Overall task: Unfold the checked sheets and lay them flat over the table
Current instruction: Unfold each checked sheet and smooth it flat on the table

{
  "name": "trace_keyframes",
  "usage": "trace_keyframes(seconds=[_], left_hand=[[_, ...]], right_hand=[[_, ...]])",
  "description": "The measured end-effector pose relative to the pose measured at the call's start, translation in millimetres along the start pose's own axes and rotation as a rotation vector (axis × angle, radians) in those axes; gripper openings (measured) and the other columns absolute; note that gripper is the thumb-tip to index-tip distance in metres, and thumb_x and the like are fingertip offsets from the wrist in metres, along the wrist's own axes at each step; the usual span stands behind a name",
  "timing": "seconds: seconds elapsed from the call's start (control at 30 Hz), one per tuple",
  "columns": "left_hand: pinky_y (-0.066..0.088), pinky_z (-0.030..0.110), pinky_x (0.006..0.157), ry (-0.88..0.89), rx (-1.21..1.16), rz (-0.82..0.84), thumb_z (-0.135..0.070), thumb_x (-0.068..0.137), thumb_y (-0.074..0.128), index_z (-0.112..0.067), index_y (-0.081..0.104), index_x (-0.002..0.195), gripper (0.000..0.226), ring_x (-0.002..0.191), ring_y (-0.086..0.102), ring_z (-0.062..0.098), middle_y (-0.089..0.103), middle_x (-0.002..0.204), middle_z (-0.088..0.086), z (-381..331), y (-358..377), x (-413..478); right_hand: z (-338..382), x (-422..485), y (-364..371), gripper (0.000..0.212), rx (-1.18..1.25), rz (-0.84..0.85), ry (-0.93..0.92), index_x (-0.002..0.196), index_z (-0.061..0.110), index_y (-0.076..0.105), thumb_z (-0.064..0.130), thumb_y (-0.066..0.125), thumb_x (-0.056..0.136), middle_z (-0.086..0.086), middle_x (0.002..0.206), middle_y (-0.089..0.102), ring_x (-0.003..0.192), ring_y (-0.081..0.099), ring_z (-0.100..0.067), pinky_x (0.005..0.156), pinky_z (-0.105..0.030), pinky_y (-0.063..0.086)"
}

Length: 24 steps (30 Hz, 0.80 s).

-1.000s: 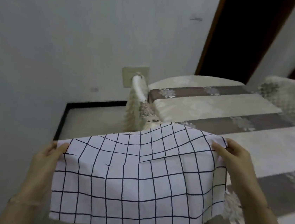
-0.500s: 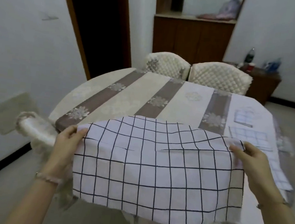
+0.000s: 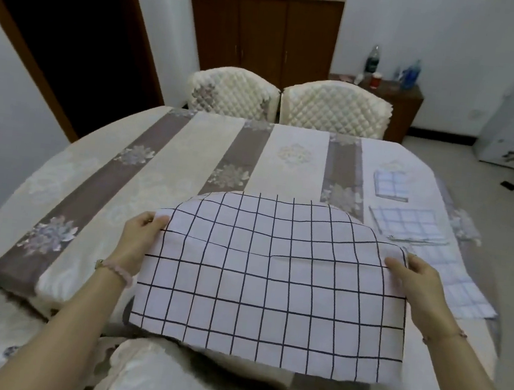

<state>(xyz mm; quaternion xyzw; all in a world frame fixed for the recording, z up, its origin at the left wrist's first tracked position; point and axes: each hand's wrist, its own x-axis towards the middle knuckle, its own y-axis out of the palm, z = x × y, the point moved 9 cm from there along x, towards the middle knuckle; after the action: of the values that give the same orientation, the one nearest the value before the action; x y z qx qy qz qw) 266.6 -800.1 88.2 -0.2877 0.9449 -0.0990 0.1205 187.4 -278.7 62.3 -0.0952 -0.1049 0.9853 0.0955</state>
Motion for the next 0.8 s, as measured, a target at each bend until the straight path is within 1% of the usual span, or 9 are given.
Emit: trace_keyframes(seconds=[0.03, 0.1, 0.17, 0.27, 0.4, 0.5, 0.63, 0.7, 0.8], left_hand=[[0.046, 0.034, 0.07, -0.026, 0.018, 0.013, -0.014, 0.089, 0.059, -0.012, 0.061, 0.075, 0.015, 0.081, 0.056, 0.024, 0.061, 0.083, 0.014, 7.5, 6.9, 10.0], [0.044, 0.031, 0.064, -0.072, 0.064, 0.038, -0.014, 0.09, 0.057, -0.012, 0.058, 0.071, 0.02, 0.077, 0.055, 0.025, 0.06, 0.077, 0.012, 25.1, 20.0, 29.0], [0.042, 0.026, 0.056, -0.131, 0.085, 0.057, -0.013, 0.092, 0.055, -0.012, 0.057, 0.07, 0.021, 0.067, 0.054, 0.024, 0.058, 0.073, 0.009, 43.2, 31.4, 41.5], [0.041, 0.026, 0.053, -0.211, 0.114, 0.111, -0.014, 0.092, 0.056, -0.012, 0.058, 0.072, 0.02, 0.062, 0.052, 0.023, 0.059, 0.074, 0.011, 71.8, 44.4, 56.6], [0.045, 0.031, 0.064, -0.244, 0.176, 0.167, -0.015, 0.09, 0.059, -0.006, 0.061, 0.075, 0.018, 0.068, 0.054, 0.025, 0.061, 0.076, 0.014, 94.7, 55.5, 70.4], [0.045, 0.028, 0.067, -0.213, 0.205, 0.201, -0.013, 0.091, 0.058, -0.002, 0.063, 0.081, 0.015, 0.073, 0.056, 0.024, 0.062, 0.077, 0.013, 99.4, 63.0, 71.5], [0.046, 0.027, 0.067, -0.125, 0.313, 0.269, -0.013, 0.092, 0.057, -0.006, 0.064, 0.086, 0.011, 0.068, 0.054, 0.012, 0.062, 0.076, 0.004, 91.8, 61.0, 66.8], [0.047, 0.029, 0.069, -0.147, 0.338, 0.324, -0.012, 0.09, 0.059, -0.01, 0.062, 0.094, 0.005, 0.07, 0.056, 0.014, 0.062, 0.079, 0.003, 95.4, 54.8, 61.9], [0.046, 0.026, 0.065, -0.216, 0.345, 0.384, -0.004, 0.086, 0.063, -0.014, 0.054, 0.109, 0.027, 0.073, 0.058, 0.017, 0.059, 0.081, 0.003, 109.8, 47.2, 53.4]], right_hand=[[-8.3, 6.9, 2.0, 0.026, -0.013, -0.022, 0.029, 0.096, -0.014, 0.058, 0.011, 0.062, 0.087, -0.03, 0.082, 0.06, 0.077, 0.058, -0.033, 0.073, -0.038, 0.049], [-22.2, 15.8, 8.0, 0.015, -0.03, -0.04, 0.077, 0.094, -0.005, 0.064, 0.008, 0.06, 0.087, -0.011, 0.074, 0.062, 0.076, 0.056, -0.026, 0.061, -0.029, 0.045], [-39.9, 23.7, 13.2, 0.021, -0.036, -0.048, 0.132, 0.104, 0.001, 0.065, 0.012, 0.062, 0.086, -0.008, 0.088, 0.067, 0.081, 0.06, -0.025, 0.059, -0.024, 0.042], [-71.8, 33.4, 13.7, 0.046, -0.076, -0.07, 0.231, 0.123, 0.003, 0.058, 0.02, 0.068, 0.082, -0.015, 0.119, 0.063, 0.101, 0.061, -0.029, 0.064, -0.024, 0.043], [-92.0, 34.5, 14.8, 0.043, -0.156, -0.081, 0.295, 0.12, -0.003, 0.059, 0.018, 0.068, 0.083, -0.019, 0.122, 0.062, 0.111, 0.058, -0.034, 0.082, -0.031, 0.043], [-95.8, 21.6, 10.2, 0.04, -0.169, -0.113, 0.341, 0.121, -0.001, 0.058, 0.017, 0.065, 0.086, -0.013, 0.112, 0.062, 0.1, 0.057, -0.028, 0.081, -0.03, 0.04], [-98.9, -2.9, 1.2, 0.033, -0.211, -0.101, 0.342, 0.118, 0.01, 0.059, 0.018, 0.065, 0.086, -0.004, 0.098, 0.061, 0.079, 0.055, -0.013, 0.063, -0.026, 0.042], [-103.9, -16.4, -1.9, 0.034, -0.237, -0.082, 0.346, 0.118, 0.013, 0.058, 0.016, 0.067, 0.085, -0.007, 0.106, 0.06, 0.085, 0.055, -0.016, 0.068, -0.027, 0.043], [-111.3, -30.7, -3.8, 0.04, -0.239, -0.049, 0.345, 0.122, 0.012, 0.056, 0.01, 0.068, 0.083, -0.01, 0.113, 0.057, 0.104, 0.052, -0.021, 0.086, -0.033, 0.043]])
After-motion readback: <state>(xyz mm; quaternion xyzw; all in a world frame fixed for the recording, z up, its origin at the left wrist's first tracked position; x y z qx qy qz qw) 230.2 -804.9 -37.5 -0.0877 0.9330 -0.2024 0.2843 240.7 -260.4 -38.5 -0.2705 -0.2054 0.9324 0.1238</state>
